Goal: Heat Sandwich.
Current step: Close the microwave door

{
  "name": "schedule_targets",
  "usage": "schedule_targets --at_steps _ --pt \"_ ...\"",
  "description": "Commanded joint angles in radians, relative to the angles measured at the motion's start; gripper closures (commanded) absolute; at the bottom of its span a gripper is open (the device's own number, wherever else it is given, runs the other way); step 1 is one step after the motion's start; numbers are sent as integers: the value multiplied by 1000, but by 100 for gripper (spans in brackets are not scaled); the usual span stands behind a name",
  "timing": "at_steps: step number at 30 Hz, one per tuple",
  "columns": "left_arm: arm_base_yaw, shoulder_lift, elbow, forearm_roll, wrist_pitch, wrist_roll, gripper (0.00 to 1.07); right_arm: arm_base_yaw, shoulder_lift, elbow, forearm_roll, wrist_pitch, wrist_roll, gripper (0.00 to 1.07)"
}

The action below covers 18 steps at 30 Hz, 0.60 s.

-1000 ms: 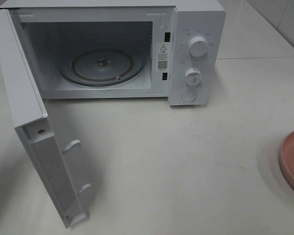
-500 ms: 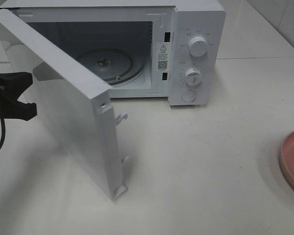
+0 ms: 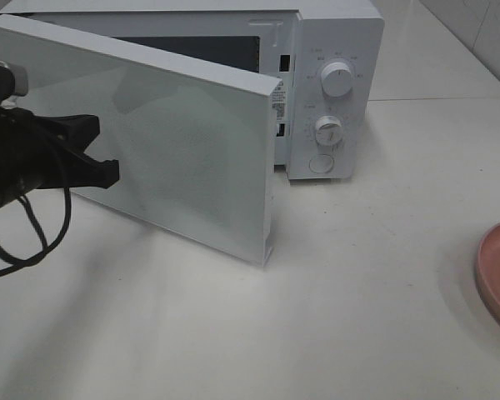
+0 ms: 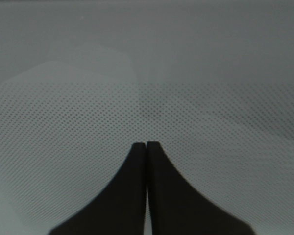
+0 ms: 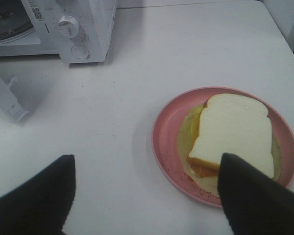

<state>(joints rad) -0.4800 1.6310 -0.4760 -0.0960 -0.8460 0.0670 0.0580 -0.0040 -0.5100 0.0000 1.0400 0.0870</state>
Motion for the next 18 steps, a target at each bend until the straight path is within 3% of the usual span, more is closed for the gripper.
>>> schedule_targets --at_steps 1,7,18 --pt "-37 30 -44 -35 -15 5 106 -8 -25 4 0 -6 -8 31" --pt "-94 88 -126 -103 -12 8 106 -8 -25 4 0 -6 -8 31" --pt "-204 196 -306 -298 35 129 106 -8 -25 4 0 -6 -8 31"
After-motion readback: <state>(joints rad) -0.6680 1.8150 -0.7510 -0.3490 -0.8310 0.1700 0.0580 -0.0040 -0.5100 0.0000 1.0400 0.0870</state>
